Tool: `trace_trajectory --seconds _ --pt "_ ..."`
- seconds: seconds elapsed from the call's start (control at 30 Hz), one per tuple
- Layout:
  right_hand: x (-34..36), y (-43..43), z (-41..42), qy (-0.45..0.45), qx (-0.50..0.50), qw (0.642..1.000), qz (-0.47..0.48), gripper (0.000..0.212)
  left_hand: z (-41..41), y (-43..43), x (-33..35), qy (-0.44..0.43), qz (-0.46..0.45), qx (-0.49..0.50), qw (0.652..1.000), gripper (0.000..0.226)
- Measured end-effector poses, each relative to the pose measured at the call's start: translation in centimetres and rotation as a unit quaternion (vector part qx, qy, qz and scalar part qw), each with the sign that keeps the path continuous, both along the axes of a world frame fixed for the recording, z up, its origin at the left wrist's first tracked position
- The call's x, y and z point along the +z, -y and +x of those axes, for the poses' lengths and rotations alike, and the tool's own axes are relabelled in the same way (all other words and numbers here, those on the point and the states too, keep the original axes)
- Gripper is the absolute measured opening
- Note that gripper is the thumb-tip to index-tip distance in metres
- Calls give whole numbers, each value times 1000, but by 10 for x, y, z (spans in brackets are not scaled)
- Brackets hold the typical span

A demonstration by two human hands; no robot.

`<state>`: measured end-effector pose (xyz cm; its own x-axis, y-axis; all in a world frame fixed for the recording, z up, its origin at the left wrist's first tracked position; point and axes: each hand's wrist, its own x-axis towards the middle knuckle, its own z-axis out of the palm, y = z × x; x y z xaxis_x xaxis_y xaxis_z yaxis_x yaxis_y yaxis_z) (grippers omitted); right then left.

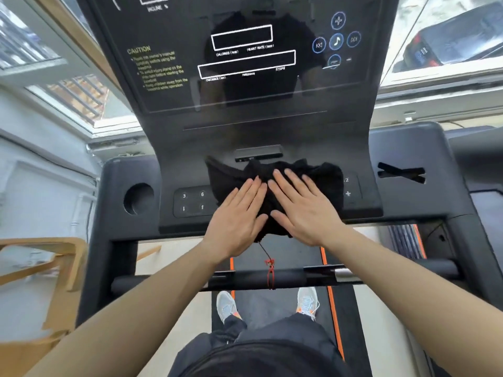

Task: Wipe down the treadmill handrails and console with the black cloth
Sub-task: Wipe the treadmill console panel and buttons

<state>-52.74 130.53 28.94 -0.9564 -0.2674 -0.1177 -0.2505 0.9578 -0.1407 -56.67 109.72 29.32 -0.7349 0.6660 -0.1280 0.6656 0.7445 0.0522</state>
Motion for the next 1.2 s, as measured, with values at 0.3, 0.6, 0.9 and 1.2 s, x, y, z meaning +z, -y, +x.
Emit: trace_trajectory --seconds 0.3,0.6,0.9,1.2 --pt "4 113 -43 -3 89 996 -24 68 5 97 0 -2 -8 135 991 65" --pt "5 85 -45 -21 64 997 -36 64 -1 54 5 10 12 194 981 64" --pt "10 -38 -21 17 -8 1000 -7 69 -22 -37 3 20 45 21 999 61" --pt "29 57 -78 -13 203 978 46 74 -54 91 9 -7 61 104 993 52"
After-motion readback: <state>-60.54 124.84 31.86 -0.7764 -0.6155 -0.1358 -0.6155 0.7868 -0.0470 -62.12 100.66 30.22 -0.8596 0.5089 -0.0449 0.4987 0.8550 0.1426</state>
